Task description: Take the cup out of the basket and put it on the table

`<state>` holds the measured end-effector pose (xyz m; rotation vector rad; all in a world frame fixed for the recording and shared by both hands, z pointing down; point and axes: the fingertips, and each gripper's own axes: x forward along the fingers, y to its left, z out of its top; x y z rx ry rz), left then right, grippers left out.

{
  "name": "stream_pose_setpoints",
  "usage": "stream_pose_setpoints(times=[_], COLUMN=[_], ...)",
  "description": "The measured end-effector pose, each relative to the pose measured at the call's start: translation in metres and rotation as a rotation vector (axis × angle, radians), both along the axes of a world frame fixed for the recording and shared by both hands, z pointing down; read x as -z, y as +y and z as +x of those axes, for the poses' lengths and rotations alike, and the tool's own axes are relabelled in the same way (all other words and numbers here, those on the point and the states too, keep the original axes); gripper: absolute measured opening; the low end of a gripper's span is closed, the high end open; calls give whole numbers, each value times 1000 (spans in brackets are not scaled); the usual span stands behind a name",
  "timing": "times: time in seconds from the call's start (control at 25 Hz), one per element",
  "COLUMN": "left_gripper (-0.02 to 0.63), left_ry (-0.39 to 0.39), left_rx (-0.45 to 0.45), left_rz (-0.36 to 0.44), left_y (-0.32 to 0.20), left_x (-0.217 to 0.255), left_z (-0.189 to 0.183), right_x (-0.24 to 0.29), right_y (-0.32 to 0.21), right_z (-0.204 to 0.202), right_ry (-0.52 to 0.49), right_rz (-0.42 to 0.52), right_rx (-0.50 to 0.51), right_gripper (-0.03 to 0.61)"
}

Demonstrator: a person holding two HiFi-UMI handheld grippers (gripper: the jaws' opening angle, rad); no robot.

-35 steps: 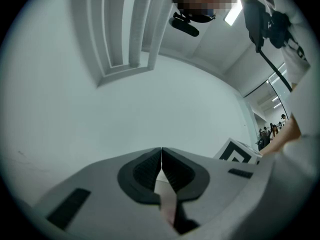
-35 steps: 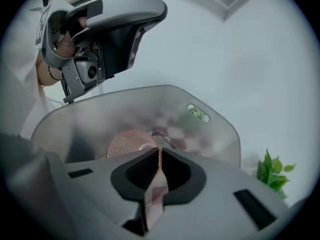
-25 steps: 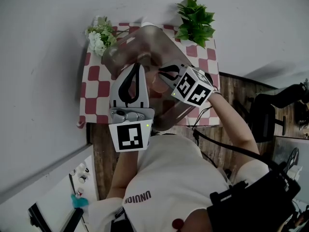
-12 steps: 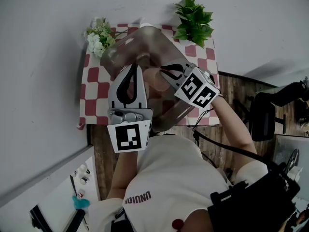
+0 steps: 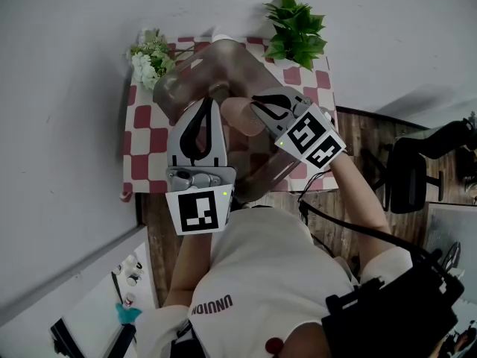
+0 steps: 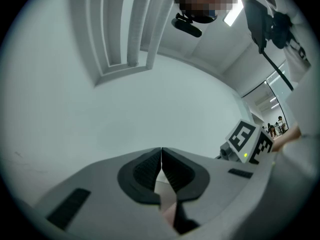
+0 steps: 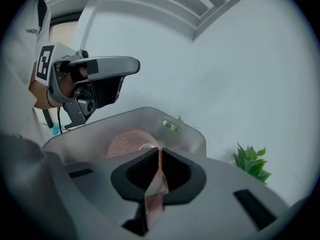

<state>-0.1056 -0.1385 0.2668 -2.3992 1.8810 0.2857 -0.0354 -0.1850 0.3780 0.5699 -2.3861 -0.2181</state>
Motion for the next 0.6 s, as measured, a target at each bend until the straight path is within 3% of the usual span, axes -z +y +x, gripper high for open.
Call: stream_pose_setpoints(times=[0.6], left_gripper=[16], left_ry=[-13], left_rx=[-20], left_rz=[-2], left_y=[-1], left_x=[2], left_z=[6], right_x=[16], right_y=[-3], right_z=[17], right_ry=[-84], right_rz=[15], right_rx=[-91], right_gripper=[35])
